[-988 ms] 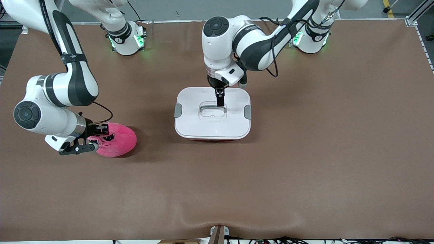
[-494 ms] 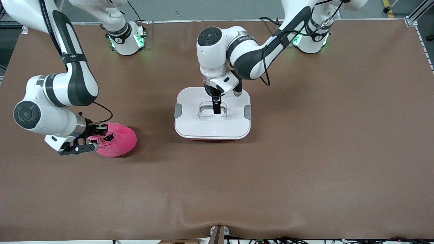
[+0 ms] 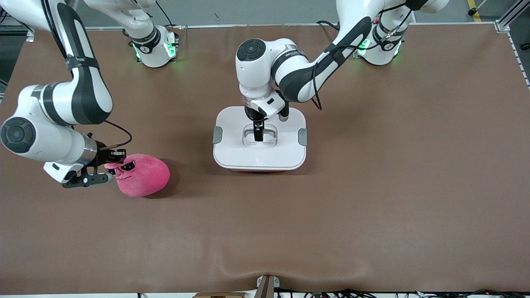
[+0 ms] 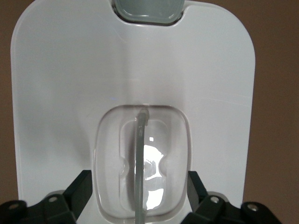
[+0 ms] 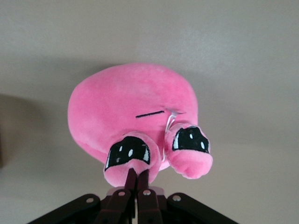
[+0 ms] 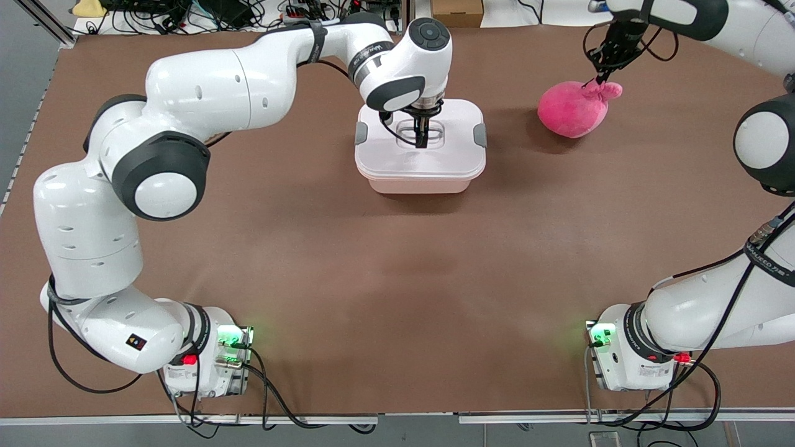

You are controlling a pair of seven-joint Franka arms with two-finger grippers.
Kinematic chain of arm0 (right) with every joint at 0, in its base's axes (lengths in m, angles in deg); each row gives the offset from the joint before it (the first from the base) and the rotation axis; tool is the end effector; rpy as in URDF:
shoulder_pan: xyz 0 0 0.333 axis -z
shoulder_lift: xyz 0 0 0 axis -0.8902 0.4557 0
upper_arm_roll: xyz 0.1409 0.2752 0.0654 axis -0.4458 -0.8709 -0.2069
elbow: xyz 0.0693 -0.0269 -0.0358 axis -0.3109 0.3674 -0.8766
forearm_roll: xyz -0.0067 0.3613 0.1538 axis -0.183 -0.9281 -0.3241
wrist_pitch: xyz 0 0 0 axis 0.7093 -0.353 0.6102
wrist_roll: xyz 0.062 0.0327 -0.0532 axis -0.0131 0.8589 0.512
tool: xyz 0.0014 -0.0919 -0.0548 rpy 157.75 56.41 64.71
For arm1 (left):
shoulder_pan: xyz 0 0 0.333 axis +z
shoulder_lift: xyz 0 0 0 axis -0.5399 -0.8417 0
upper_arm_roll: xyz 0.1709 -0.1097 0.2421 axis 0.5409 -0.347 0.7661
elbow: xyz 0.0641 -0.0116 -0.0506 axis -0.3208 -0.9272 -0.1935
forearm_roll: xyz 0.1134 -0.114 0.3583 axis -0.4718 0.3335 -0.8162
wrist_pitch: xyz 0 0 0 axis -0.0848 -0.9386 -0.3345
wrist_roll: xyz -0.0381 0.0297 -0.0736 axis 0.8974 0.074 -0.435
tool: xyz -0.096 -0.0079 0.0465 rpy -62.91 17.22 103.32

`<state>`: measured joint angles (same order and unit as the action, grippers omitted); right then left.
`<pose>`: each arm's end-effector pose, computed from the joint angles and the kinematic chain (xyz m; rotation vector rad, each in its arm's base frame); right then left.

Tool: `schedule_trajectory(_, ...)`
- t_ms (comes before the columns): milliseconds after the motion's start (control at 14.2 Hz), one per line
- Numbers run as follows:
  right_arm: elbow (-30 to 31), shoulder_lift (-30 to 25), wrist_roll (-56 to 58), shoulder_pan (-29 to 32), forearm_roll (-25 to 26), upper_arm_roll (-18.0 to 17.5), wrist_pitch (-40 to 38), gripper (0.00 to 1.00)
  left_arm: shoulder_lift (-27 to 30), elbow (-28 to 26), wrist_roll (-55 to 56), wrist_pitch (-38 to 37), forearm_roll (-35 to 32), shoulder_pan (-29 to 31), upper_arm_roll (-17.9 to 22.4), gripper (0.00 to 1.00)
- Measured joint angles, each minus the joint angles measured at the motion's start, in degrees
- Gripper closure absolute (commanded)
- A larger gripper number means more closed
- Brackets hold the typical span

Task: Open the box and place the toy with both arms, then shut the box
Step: 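Grasp the lid handle with the left gripper while the right gripper grasps the toy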

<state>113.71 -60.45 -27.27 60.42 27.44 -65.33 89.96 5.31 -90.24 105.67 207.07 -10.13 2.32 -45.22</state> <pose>0.6278 0.0446 0.4069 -3.1122 -0.2148 0.2283 0.4437 -0.5560 0.3551 2.1580 2.1292 0.1669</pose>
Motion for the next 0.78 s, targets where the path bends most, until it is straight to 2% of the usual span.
schedule_trajectory(141,-2.0,-0.6,0.0,0.0,0.0,0.0,-1.1,1.0,0.0,0.2,-0.3,0.4,0.0,0.0,0.1,0.28)
schedule_trajectory(353,-3.4,-1.4,0.2,-0.1,0.0,-0.2,-2.4,1.0,0.0,0.2,-1.0,0.7,0.0,0.0,0.1,0.37)
schedule_trajectory(706,-3.6,-2.5,1.3,-1.6,0.0,-0.5,-2.9,1.0,-0.5,0.2,-1.3,0.7,0.0,0.0,0.2,0.45)
schedule_trajectory(776,-3.7,-2.7,1.3,-1.8,0.0,-0.5,-3.0,1.0,-0.6,0.2,-1.3,0.7,0.0,0.0,0.2,0.51)
